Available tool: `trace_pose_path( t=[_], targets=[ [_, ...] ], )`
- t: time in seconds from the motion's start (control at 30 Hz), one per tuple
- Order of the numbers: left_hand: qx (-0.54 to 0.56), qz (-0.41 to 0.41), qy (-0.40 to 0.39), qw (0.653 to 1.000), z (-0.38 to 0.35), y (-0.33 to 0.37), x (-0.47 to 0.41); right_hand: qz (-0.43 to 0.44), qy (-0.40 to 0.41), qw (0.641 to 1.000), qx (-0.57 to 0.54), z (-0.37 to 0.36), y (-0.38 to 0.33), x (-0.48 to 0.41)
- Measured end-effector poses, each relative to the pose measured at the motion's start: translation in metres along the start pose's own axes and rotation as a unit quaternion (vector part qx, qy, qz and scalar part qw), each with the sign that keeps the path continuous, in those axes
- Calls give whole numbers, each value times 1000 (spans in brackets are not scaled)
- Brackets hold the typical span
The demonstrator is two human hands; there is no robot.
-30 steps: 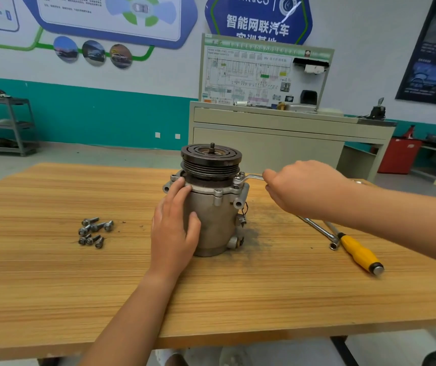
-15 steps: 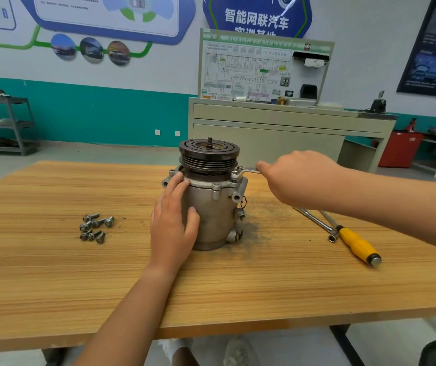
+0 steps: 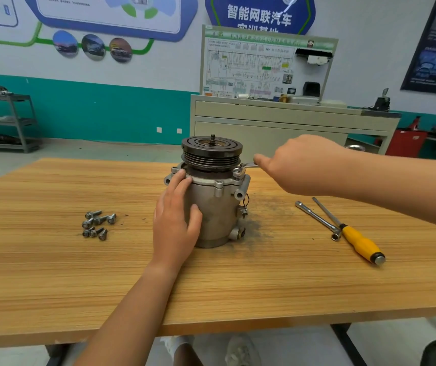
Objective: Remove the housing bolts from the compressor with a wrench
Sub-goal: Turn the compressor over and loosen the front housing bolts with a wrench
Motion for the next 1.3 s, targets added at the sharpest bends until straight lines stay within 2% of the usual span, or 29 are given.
trace_pose_path(
  t=[0.2,0.33,0.47,0.57,0.67,0.83,1.03,1.13,1.3],
  targets=[
    [4,3,2,1000,0,-1,0,-28,-20,984,-177,-27,18,-1],
    [-8,4,5,1000,0,-1,1,-38,6,993,-107,-19,12,-2],
    [-20,-2,12,1000,1,1,2,-2,29,999,-24,-12,6,-4],
    [-22,-4,11,1000,1,1,2,4,22,999,-45,-17,10,-4],
    [-26,-2,8,1000,1,0,2,-27,13,994,-102,-17,10,-2],
    [-31,-10,6,999,1,3,1,-44,36,997,-60,-8,-6,-1],
    [-27,-17,9,999,1,2,2,-42,41,990,-130,-24,1,1],
    [-27,-10,6,1000,0,2,0,-14,51,993,-104,-35,13,-10],
    [-16,-1,8,1000,0,1,1,-32,126,986,-108,-47,15,-26]
  ],
)
Point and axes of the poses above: each hand's wrist, its own x-axis away from the middle knuckle, its own z-axis out of the back of the hand, y = z × x, the point moved 10 cm from there along -x, towards the middle knuckle, and after that the axes turned 1 degree about -x, right-handed, at the moved point
